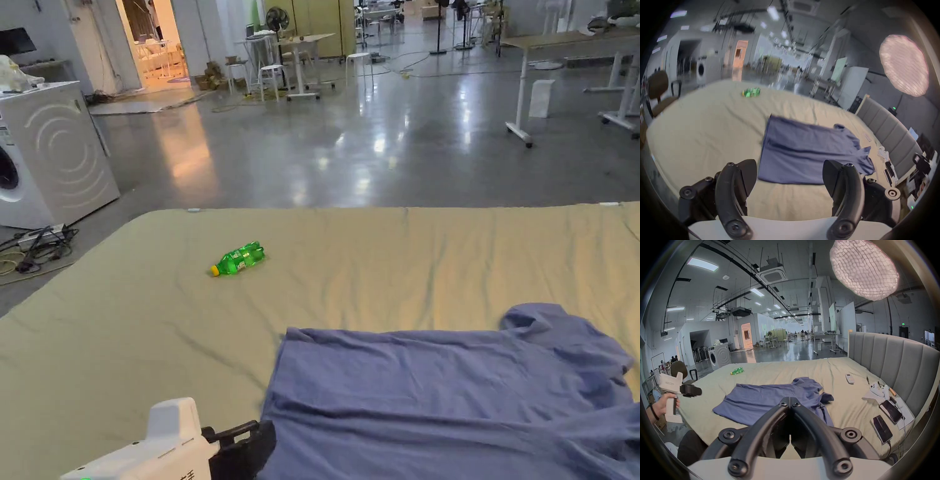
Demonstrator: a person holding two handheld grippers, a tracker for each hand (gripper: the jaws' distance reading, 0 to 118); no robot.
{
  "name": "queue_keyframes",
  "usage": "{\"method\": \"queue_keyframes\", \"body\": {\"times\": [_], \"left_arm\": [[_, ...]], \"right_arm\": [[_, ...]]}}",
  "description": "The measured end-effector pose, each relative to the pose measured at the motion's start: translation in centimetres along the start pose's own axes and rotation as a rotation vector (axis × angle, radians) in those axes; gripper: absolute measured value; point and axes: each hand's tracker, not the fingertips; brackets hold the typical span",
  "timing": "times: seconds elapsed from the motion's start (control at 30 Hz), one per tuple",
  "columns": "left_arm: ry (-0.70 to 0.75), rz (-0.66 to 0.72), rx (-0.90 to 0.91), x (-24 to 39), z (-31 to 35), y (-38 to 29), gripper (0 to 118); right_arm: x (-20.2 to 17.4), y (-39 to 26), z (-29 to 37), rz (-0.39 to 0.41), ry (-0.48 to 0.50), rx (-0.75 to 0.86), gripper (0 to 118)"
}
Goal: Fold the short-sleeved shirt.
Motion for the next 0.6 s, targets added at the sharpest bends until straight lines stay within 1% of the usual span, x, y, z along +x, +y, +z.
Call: {"method": "queue_keyframes", "body": {"times": [0.03,0.07,0.17,0.23,0.3,0.33,0.37,0.4,0.43,0.5,0.53,0.6], "left_arm": [[0.029,0.023,-0.03,-0.8,-2.2,-0.2,84],[0.041,0.037,-0.077,-1.6,-4.1,-0.4,84],[0.096,0.042,-0.154,-2.9,-8.9,-1.4,83],[0.097,0.025,-0.155,-3.3,-10.8,-1.8,79],[0.131,0.029,-0.191,-3.7,-12.6,-2.4,74],[0.143,0.032,-0.208,-3.6,-13.1,-2.5,66],[0.149,0.03,-0.206,-3.4,-13.2,-2.7,51],[0.157,0.008,-0.196,-2.1,-12.3,-3.0,32],[0.177,-0.049,-0.182,-1.2,-12.1,-3.3,22],[0.152,-0.11,-0.206,-0.4,-12.7,-4.1,18],[0.177,-0.105,-0.207,-0.4,-13.6,-4.3,15],[0.174,-0.063,-0.205,-0.3,-13.6,-4.0,9]], "right_arm": [[0.0,-0.4,-0.2,-0.025,-0.003,-0.051,0],[0.1,-0.3,-0.3,-0.01,0.0,-0.03,0],[0.2,-0.7,-0.6,-0.022,-0.002,-0.06,0],[0.2,-1.0,-0.6,-0.019,-0.011,-0.075,0],[0.3,-1.3,-0.5,-0.017,-0.017,-0.089,0],[0.3,-1.4,-0.5,-0.019,-0.021,-0.097,0],[0.4,-1.6,-0.5,-0.021,-0.023,-0.103,0],[0.4,-1.7,-0.5,-0.022,-0.025,-0.107,0],[0.5,-1.8,-0.5,-0.024,-0.029,-0.113,0],[0.6,-2.1,-0.7,-0.029,-0.031,-0.122,0],[0.6,-2.1,-0.9,-0.031,-0.031,-0.127,0],[0.8,-2.2,-1.1,-0.034,-0.033,-0.131,0]]}}
